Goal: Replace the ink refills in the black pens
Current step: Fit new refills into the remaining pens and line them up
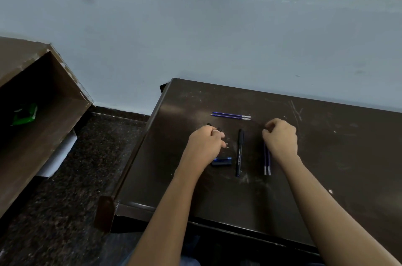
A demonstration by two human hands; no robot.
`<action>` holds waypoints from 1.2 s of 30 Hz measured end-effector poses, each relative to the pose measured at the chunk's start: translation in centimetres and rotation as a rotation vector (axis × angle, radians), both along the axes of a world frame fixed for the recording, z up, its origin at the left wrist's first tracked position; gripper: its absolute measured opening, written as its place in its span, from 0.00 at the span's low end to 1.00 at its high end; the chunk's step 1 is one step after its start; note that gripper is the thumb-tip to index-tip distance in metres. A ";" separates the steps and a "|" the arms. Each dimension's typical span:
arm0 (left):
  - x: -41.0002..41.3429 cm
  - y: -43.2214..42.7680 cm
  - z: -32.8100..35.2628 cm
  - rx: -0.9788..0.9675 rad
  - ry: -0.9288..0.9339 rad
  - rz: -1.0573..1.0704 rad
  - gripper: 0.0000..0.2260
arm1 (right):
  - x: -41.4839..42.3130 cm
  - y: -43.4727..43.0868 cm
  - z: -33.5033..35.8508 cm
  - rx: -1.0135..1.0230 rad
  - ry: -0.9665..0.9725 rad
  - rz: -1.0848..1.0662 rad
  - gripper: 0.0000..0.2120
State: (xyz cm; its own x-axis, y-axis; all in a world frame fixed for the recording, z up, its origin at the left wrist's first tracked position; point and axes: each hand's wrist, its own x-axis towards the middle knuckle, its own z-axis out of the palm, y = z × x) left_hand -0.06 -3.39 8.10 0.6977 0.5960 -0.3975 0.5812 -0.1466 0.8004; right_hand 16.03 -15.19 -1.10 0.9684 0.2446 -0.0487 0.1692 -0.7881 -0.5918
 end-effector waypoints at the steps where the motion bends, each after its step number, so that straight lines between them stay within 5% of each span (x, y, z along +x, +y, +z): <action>1: 0.0 -0.1 0.0 0.003 -0.009 0.001 0.14 | 0.1 -0.9 0.1 -0.014 0.045 -0.047 0.08; 9: -0.1 0.1 -0.7 0.060 -0.057 0.046 0.12 | -0.2 -3.1 -0.9 -0.231 0.316 -0.068 0.19; 27: 0.0 0.9 -1.8 0.056 0.046 0.108 0.15 | -0.7 -2.5 -1.5 -0.185 0.377 -0.057 0.12; 31: 0.1 0.8 -2.0 0.038 0.047 0.087 0.15 | -1.1 -1.3 1.2 -0.009 0.339 -0.028 0.17; 36: 0.0 0.8 -2.1 -0.010 -0.013 0.032 0.13 | -3.9 0.9 5.8 0.662 0.355 0.042 0.11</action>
State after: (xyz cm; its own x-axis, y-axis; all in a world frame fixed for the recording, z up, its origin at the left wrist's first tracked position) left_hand -0.06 -2.57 5.96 0.6835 0.6142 -0.3944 0.5747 -0.1198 0.8095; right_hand 12.11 -14.26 4.70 0.9112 0.3673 -0.1866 -0.0984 -0.2457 -0.9643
